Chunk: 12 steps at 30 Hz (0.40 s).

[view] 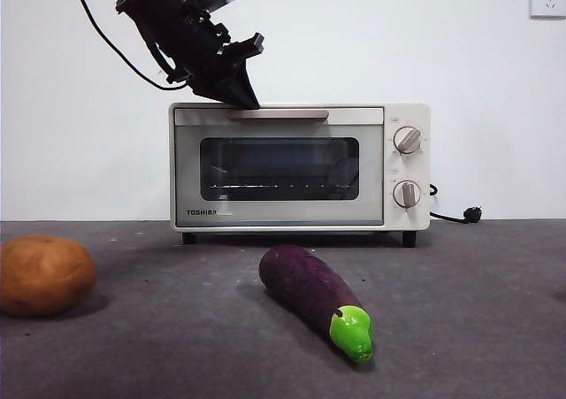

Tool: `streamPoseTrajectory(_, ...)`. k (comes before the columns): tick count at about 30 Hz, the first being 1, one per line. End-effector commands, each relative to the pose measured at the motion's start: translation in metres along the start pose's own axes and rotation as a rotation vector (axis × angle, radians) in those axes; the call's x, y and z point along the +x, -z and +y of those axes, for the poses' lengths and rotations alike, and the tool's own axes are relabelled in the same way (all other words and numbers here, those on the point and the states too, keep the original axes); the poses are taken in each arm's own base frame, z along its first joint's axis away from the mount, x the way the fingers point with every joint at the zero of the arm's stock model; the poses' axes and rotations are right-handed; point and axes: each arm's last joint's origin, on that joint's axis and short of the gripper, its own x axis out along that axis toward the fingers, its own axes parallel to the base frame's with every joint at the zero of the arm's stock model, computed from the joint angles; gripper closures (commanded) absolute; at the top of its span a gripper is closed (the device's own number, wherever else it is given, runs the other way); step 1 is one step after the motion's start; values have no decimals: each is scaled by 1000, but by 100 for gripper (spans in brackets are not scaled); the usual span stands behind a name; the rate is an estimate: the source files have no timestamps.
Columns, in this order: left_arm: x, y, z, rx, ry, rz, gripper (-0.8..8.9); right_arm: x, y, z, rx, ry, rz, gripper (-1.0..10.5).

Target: Take the eggplant from the table,put the eggplant in the oven

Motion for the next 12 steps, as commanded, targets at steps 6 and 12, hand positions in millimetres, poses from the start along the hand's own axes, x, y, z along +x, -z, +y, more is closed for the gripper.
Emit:
streamPoseTrajectory(6, 14, 15, -8, -4, 35, 95, 819, -1, -1, 1, 3, -5, -7, 380)
streamPoseTrajectory(12, 17, 19, -26, -1, 83, 160, 819, 3, -1, -1, 8, -5, 4, 380)
